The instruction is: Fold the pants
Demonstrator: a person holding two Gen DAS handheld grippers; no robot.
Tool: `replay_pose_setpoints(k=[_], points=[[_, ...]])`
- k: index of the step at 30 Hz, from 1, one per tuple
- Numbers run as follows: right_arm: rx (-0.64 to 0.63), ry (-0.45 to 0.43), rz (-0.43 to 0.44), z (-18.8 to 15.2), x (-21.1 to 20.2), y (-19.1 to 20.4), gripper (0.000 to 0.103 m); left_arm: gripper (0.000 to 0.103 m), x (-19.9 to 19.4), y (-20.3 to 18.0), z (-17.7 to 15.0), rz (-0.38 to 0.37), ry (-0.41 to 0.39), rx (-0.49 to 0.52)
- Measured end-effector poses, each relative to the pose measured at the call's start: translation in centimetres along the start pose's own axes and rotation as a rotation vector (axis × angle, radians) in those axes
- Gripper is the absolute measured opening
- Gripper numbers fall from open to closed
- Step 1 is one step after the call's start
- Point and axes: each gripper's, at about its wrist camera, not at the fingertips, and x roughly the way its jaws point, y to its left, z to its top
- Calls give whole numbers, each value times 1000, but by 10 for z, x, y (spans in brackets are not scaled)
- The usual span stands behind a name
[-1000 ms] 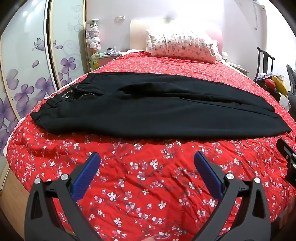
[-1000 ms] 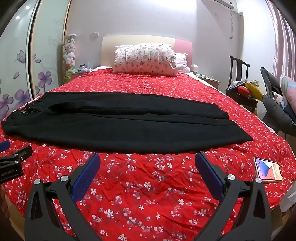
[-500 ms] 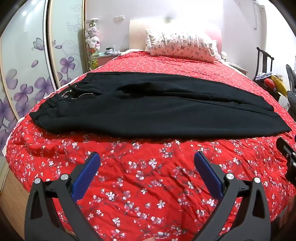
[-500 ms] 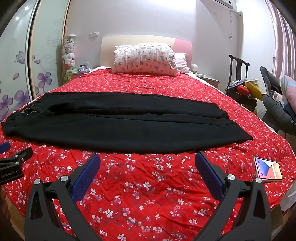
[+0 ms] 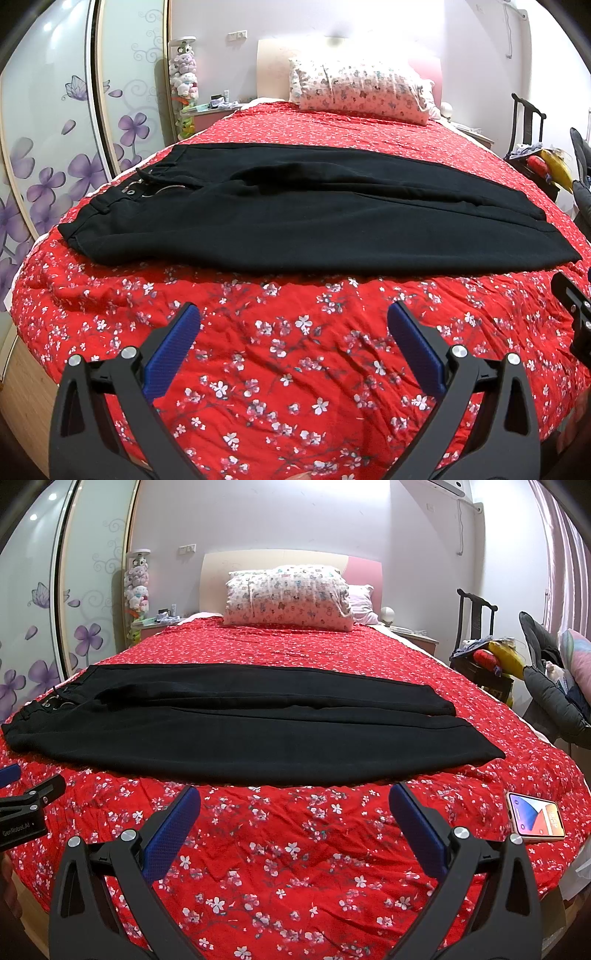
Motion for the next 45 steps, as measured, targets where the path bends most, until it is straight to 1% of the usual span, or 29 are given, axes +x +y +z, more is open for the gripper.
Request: replay_pose_setpoints(k=[45], points=[[5,6,3,-2,2,-1,102,101,0,0,0,-1,0,0]])
